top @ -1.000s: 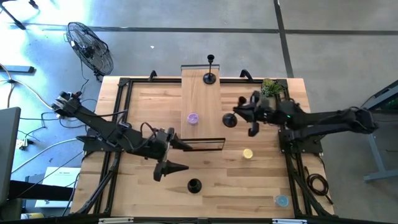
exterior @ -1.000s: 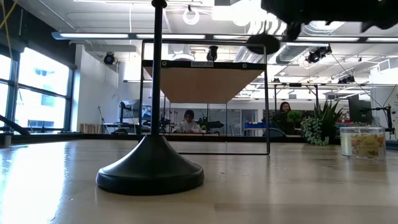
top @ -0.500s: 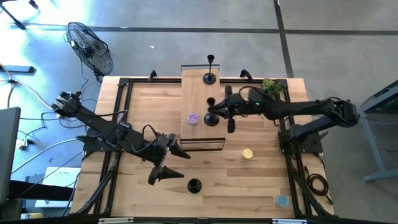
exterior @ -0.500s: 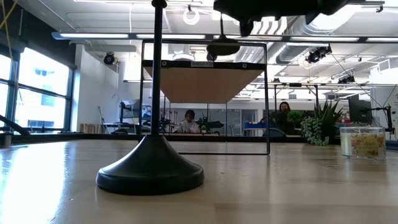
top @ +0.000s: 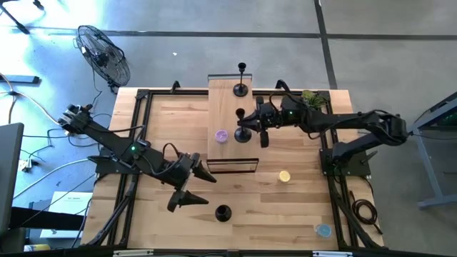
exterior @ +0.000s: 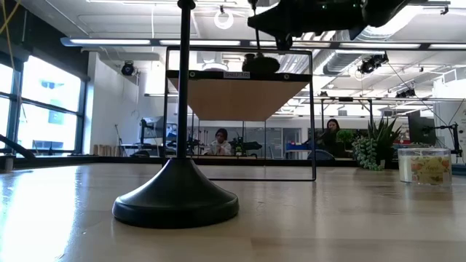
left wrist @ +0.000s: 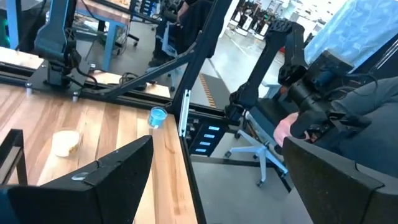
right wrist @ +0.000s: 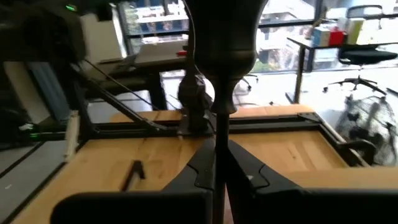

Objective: Pick & Place candle stick holders
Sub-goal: Put the left candle holder on the shelf

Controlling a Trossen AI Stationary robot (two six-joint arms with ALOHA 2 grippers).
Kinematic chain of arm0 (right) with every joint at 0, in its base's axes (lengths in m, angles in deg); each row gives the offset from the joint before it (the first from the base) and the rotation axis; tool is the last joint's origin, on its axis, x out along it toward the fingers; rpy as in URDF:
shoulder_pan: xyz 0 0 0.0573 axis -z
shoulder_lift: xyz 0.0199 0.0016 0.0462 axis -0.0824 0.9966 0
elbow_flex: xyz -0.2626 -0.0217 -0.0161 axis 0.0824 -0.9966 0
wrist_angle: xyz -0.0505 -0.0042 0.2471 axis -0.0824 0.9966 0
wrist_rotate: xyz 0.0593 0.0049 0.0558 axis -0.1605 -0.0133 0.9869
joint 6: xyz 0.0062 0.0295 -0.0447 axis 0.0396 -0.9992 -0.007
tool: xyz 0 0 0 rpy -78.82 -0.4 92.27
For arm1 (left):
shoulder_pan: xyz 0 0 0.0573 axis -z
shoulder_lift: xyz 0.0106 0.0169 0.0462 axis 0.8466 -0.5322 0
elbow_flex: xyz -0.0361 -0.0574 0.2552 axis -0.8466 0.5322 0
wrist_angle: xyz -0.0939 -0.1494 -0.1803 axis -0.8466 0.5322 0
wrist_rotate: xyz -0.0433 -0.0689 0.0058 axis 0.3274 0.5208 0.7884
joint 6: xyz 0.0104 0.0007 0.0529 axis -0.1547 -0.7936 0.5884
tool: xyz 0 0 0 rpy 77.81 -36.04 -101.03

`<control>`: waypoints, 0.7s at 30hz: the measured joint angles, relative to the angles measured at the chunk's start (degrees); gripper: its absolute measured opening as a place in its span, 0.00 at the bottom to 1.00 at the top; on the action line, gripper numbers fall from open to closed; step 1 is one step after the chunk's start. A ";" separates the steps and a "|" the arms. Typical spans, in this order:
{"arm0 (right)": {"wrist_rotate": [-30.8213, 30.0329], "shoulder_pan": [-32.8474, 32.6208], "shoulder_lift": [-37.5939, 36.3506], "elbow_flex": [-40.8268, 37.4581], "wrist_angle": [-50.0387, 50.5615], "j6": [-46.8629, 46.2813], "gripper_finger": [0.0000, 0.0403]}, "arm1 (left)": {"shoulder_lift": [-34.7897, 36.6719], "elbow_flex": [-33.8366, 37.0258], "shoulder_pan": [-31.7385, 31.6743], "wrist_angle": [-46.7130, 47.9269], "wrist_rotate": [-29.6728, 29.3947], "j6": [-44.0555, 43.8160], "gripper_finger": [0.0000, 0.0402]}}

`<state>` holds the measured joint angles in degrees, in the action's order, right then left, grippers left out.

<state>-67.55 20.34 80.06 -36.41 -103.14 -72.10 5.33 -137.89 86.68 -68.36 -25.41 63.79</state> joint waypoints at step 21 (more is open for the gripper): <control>0.06 1.39 0.34 -12.14 -18.40 -3.89 0.02 | 0.00 0.00 -0.02 1.11 -2.88 -1.83 0.87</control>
<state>-67.49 21.73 80.40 -48.55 -121.54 -75.99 5.33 -137.90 86.66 -67.25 -28.30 61.96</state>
